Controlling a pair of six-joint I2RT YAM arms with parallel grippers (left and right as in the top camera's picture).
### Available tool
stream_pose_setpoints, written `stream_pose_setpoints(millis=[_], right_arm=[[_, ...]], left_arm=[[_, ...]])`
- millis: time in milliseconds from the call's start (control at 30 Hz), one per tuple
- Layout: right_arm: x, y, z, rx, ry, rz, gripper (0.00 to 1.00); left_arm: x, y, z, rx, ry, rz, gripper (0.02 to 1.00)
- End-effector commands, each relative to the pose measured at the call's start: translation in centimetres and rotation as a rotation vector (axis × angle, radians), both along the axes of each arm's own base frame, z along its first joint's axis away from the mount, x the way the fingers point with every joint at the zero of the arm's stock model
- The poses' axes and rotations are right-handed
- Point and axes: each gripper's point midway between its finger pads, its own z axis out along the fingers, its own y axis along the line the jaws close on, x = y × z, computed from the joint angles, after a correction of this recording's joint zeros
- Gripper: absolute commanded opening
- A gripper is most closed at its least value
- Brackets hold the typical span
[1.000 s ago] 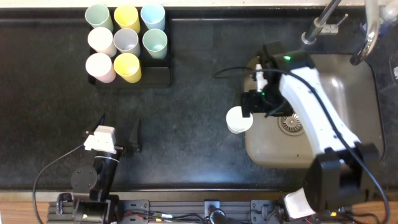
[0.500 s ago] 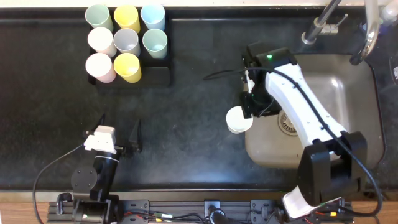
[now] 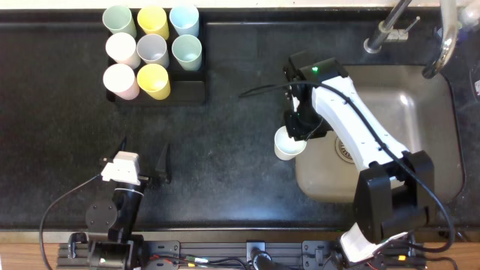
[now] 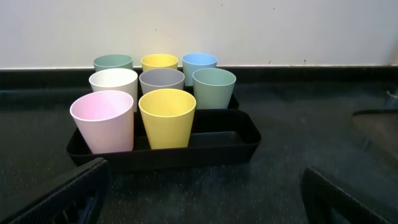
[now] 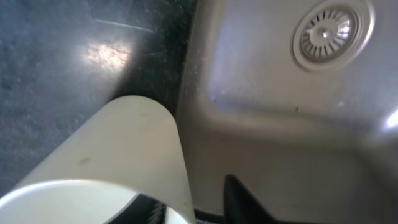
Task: Store Cups
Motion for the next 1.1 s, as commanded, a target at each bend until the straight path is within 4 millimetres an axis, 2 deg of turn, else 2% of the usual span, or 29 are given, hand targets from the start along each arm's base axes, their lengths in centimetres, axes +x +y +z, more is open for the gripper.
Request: stream_pose_setpoints(millis=[33,67,267,400,500,667,733,800,933,1100], right_arm=[[0.5,1.3,0.5,0.042,-0.018,0.007,0.099],[0.5,1.4,0.5,0.042,-0.018,0.009,0.042],[0.6,2.5,0.7,0.082,-0.034,0.02,0.042],[1.1,3.5,3.0,0.156,-0.109,0.02,0.042],[1.7,4.1,7.1,0.208,-0.236,0.013,0.045],[2.7,5.6,15.9,0.315,-0.459,-0.004,0.047],[2.9,6.8,18.3,0.347,-0.501,0.005,0.04],[3.2,8.5,19.8,0.376,-0.524,0.023,0.042],[4.3,12.9,21.0,0.406,-0.548,0.071,0.042],[6.9,17.5,19.4,0.388,-0.536,0.124,0.042]], left_arm=[[0.0,0.2,0.1,0.021,-0.008,0.008,1.0],[0.0,0.2,0.1,0.021,-0.008,0.008,1.0],[0.0,0.2,0.1,0.021,-0.008,0.008,1.0],[0.0,0.2,0.1,0.021,-0.008,0.008,1.0],[0.0,0.2,0.1,0.021,-0.008,0.008,1.0],[0.0,0.2,0.1,0.021,-0.008,0.008,1.0],[0.0,0.2,0.1,0.021,-0.008,0.008,1.0],[0.0,0.2,0.1,0.021,-0.008,0.008,0.998],[0.0,0.2,0.1,0.021,-0.008,0.008,1.0],[0.0,0.2,0.1,0.021,-0.008,0.008,1.0]])
